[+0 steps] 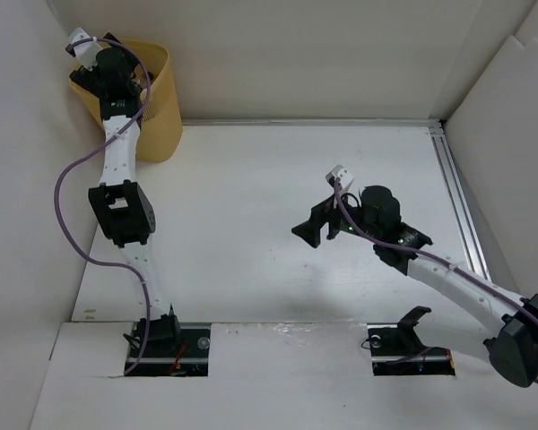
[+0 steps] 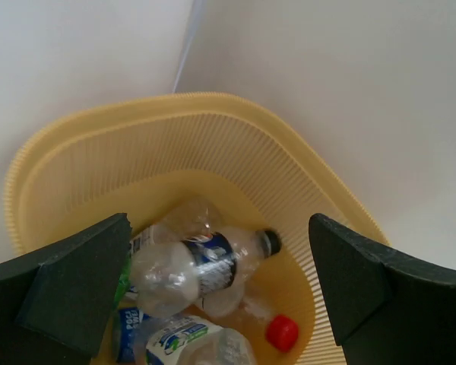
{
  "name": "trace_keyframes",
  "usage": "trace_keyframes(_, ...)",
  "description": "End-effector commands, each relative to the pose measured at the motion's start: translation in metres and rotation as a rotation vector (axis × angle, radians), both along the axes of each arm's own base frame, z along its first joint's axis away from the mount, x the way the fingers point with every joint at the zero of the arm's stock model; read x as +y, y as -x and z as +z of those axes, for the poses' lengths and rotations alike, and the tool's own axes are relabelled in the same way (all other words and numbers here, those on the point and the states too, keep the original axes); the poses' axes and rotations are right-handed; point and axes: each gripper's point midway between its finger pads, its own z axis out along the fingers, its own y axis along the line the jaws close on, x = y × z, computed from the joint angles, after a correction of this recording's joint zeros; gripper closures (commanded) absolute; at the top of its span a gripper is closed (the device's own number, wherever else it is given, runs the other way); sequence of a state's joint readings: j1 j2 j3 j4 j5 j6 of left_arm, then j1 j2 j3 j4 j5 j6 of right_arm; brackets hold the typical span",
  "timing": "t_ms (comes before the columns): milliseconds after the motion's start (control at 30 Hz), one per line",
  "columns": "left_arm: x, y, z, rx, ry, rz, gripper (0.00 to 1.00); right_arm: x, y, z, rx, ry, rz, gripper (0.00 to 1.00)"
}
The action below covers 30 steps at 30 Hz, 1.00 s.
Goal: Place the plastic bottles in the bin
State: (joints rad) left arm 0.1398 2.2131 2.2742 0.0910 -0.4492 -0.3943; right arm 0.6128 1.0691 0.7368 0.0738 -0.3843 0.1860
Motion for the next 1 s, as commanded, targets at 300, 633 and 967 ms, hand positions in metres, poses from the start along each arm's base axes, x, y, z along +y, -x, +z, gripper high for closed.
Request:
trace_keyframes(300,-0.058,0.109,0.191,-0.256,-0.032,-0.252,0.0,-0.02,-0.018,0.055,-0.17,0.196,-0.223,0.0)
trace_keyframes(633,-0.132,0.199,0.115,0.076,0.009,-0.535,0.0,-0.107,-0.014,0.111,-0.209,0.349,-0.538,0.0)
trace_keyframes(967,-0.183,0.337,-0.039,0.232,0.075,-0.685,0.0,-0.172,0.033,0.139,-0.245,0.312,-0.649,0.0)
